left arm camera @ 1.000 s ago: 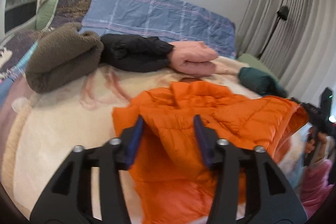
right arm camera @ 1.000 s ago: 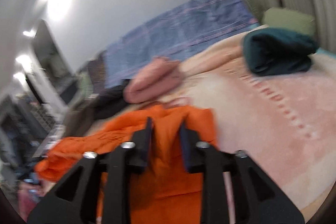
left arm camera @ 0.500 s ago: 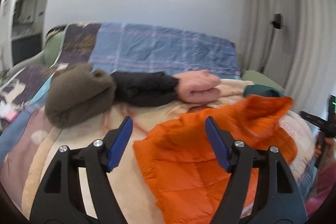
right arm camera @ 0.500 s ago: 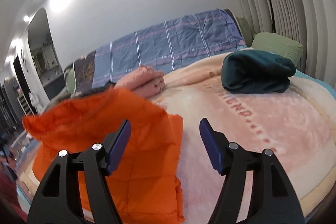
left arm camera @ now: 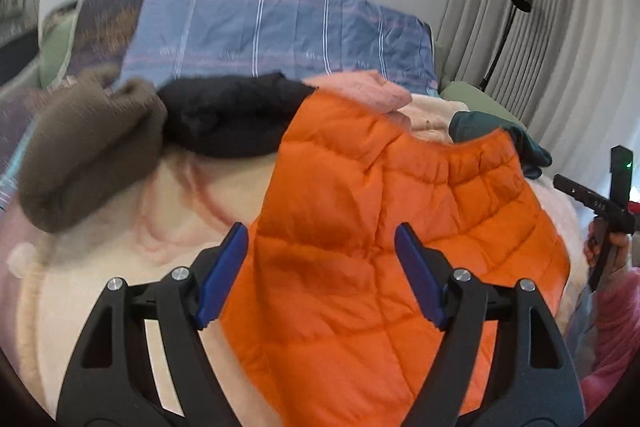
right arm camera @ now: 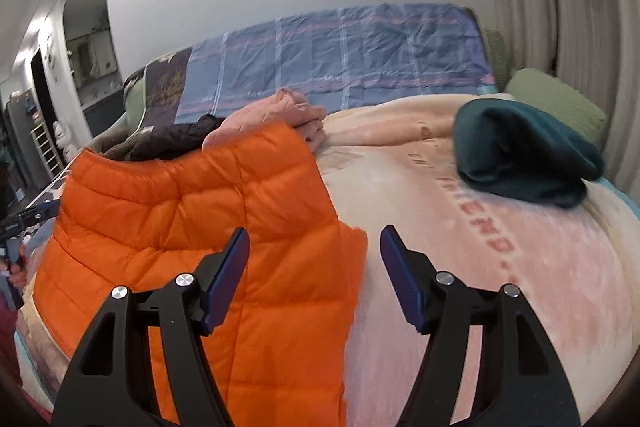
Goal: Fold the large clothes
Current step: 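Lower both tools onto the orange jacket collar and grasp it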
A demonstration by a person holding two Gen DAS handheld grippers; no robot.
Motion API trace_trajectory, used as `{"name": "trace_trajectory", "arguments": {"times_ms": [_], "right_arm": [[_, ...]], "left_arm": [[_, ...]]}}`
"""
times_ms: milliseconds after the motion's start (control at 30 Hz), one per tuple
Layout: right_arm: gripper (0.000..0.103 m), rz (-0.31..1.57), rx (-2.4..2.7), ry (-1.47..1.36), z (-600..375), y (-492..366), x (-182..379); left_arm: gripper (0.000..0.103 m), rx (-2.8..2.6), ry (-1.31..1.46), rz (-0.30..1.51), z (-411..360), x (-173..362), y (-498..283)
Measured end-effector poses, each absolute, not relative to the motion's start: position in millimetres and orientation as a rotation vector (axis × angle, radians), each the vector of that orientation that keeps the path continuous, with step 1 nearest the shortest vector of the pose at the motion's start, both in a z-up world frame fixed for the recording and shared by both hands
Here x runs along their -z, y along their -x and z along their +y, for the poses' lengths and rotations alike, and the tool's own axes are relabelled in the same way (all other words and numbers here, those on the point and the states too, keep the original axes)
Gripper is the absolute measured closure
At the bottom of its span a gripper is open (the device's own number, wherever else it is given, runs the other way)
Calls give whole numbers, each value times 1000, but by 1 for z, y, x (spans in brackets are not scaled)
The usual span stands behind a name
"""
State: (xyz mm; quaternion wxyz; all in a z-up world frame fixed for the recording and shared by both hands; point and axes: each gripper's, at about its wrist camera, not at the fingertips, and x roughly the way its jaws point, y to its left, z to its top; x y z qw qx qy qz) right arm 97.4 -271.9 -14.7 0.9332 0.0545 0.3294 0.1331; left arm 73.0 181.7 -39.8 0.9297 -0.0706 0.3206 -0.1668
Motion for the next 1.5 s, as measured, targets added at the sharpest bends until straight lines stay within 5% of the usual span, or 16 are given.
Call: {"name": "trace_trajectory", "arguments": {"times_ms": [233, 300, 333, 367, 400, 433, 633, 833, 900, 967, 1000, 1167, 1233, 1333, 1500], "right_arm": [[31, 889, -407, -114, -256, -176, 47], [31, 921, -414, -135, -255, -186, 55], [39, 925, -417, -164, -257, -190, 58], [76, 923, -424, -181, -257, -191, 59], [93, 926, -423, -211, -258, -193, 58], [98, 905, -413, -230, -260, -192, 54], [100, 768, -417, -233, -252, -184, 22], [100, 958, -176, 2, -222, -213, 83], [96, 962, -168, -7, -224, -212, 93], [70, 933, -141, -62, -237, -205, 81], [67, 911, -131, -82, -243, -202, 75], [66, 749, -188, -167, -252, -163, 13], [65, 701, -271, -160, -231, -149, -3], [57, 700, -312, -66, -188, -144, 0], [53, 840, -312, -38, -151, -164, 60]], "left_arm": [[27, 428, 244, 812, 181, 73, -132], [37, 433, 265, 825, 181, 78, -137], [48, 438, 270, 827, 181, 78, -138], [76, 436, 272, 828, 181, 78, -139], [95, 433, 275, 829, 180, 77, -139], [100, 426, 277, 818, 181, 74, -137], [101, 365, 220, 670, 185, 36, -106], [100, 173, 37, 815, 177, 80, -136], [100, 131, 4, 887, 176, 108, -148], [100, 129, 36, 905, 181, 114, -149], [99, 129, 65, 892, 187, 109, -147], [96, 82, 62, 745, 191, 56, -127], [90, 162, 80, 664, 174, 26, -114], [66, 292, 34, 617, 125, 5, -104], [62, 252, -92, 754, 61, 52, -129]]}}
